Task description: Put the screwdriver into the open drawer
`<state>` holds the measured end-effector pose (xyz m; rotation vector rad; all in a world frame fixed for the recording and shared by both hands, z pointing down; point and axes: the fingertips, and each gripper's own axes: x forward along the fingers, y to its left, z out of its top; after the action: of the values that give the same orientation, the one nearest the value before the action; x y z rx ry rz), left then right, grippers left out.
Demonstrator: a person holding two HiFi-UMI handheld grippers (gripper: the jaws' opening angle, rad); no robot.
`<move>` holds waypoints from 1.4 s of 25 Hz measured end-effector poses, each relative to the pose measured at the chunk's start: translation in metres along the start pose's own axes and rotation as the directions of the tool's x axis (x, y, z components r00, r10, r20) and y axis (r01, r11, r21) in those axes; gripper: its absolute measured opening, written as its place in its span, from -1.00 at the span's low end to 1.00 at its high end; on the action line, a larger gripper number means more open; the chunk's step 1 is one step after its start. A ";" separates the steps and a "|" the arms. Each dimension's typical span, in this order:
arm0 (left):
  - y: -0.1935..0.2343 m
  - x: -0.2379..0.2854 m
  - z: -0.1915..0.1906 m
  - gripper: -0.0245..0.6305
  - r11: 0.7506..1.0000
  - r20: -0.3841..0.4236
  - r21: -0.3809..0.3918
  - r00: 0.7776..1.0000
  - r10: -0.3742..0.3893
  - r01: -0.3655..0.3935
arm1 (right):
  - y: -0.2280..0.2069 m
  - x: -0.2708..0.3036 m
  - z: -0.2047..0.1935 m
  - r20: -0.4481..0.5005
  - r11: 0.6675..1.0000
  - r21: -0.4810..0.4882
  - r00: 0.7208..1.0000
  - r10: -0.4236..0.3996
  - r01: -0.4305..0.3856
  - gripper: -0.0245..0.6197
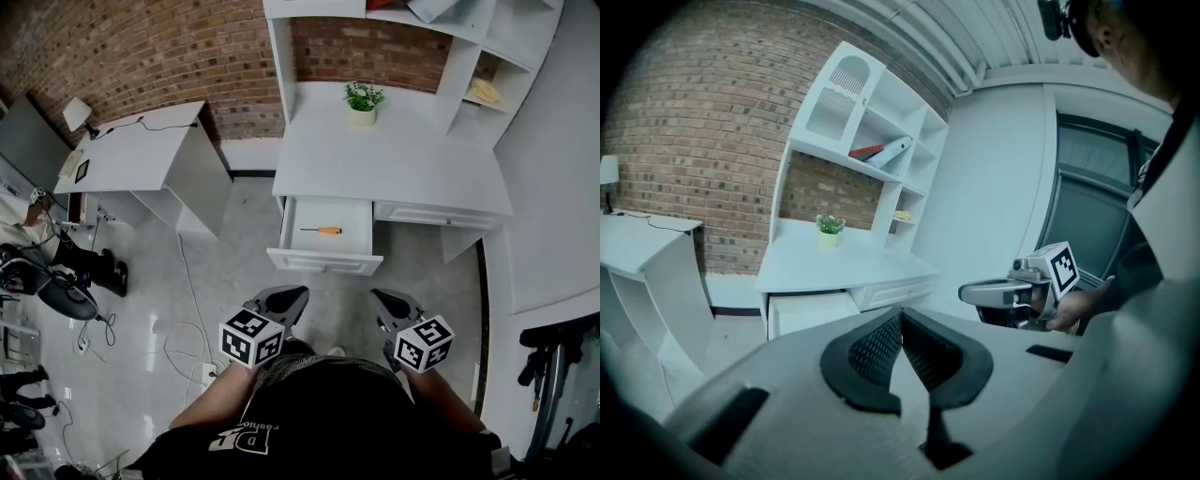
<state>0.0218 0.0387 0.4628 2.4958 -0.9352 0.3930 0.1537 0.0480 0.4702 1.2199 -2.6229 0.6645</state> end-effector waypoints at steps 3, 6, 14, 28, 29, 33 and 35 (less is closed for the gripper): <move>-0.001 0.001 0.002 -0.87 1.000 0.001 0.001 1.000 -0.003 0.003 | 0.000 -0.001 0.002 0.001 1.000 0.003 1.000 -0.001 0.001 -0.91; -0.002 0.002 0.003 -0.87 1.000 0.001 0.002 1.000 -0.008 0.008 | 0.000 0.000 0.003 0.001 1.000 0.004 1.000 -0.001 0.001 -0.91; -0.002 0.001 0.000 -0.87 1.000 -0.005 0.000 1.000 -0.008 0.008 | 0.000 0.001 -0.002 -0.019 1.000 -0.002 1.000 0.002 -0.002 -0.91; -0.003 0.002 0.000 -0.87 1.000 -0.002 0.003 1.000 -0.005 0.005 | -0.002 0.002 -0.003 -0.026 1.000 -0.012 1.000 0.003 -0.003 -0.91; -0.003 0.002 0.000 -0.87 1.000 -0.003 0.003 1.000 -0.006 0.006 | -0.002 0.002 -0.003 -0.026 1.000 -0.012 1.000 0.003 -0.003 -0.91; -0.005 0.002 0.001 -0.87 1.000 -0.004 0.001 1.000 -0.006 0.006 | -0.003 0.001 -0.002 -0.025 1.000 -0.009 1.000 0.001 -0.002 -0.91; -0.006 0.002 0.002 -0.87 1.000 -0.004 0.001 1.000 -0.006 0.006 | -0.003 0.000 -0.001 -0.025 1.000 -0.009 1.000 0.001 -0.001 -0.91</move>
<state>0.0276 0.0406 0.4605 2.4975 -0.9255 0.3968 0.1559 0.0466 0.4721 1.1998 -2.6038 0.6626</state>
